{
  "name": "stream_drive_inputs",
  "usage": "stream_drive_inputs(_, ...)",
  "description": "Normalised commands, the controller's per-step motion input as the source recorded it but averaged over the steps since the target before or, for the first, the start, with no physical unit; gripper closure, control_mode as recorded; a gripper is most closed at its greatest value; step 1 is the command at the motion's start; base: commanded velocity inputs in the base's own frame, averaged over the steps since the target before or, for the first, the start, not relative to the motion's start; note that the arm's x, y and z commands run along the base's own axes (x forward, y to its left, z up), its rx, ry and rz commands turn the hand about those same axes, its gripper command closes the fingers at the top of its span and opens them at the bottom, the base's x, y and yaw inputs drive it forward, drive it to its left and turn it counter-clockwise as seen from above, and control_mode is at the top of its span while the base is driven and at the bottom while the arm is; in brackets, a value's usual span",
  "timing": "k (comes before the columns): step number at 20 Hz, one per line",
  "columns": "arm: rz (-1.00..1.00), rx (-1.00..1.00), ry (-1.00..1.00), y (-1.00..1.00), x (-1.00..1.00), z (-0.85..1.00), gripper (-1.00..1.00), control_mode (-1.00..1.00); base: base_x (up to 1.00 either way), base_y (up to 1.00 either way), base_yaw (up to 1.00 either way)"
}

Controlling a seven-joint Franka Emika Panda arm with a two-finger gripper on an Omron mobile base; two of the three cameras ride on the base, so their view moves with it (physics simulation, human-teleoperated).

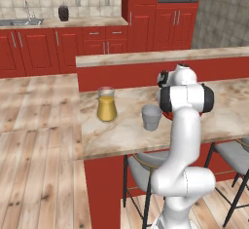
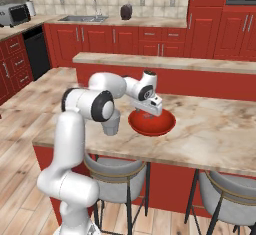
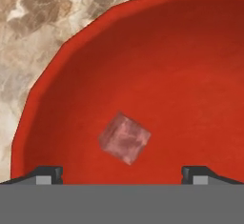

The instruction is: There are two ice cubes in the ice bowl. Place both ice cubes in the glass cup.

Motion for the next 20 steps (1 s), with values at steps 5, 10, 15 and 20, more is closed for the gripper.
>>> stream_drive_inputs(5, 0.00, 0.00, 0.00, -0.11, 0.16, -0.15, -1.00, -1.00, 0.00, 0.00, 0.00)
stream_drive_inputs(10, 0.00, 0.00, -0.03, -0.11, 0.22, -0.13, -1.00, -1.00, 0.00, 0.00, 0.00)
stream_drive_inputs(15, 0.00, 0.00, 0.00, -0.01, 0.00, -0.13, -1.00, -1.00, 0.00, 0.00, 0.00)
stream_drive_inputs(20, 0.00, 0.00, 0.00, 0.00, 0.00, -0.03, -1.00, -1.00, 0.00, 0.00, 0.00)
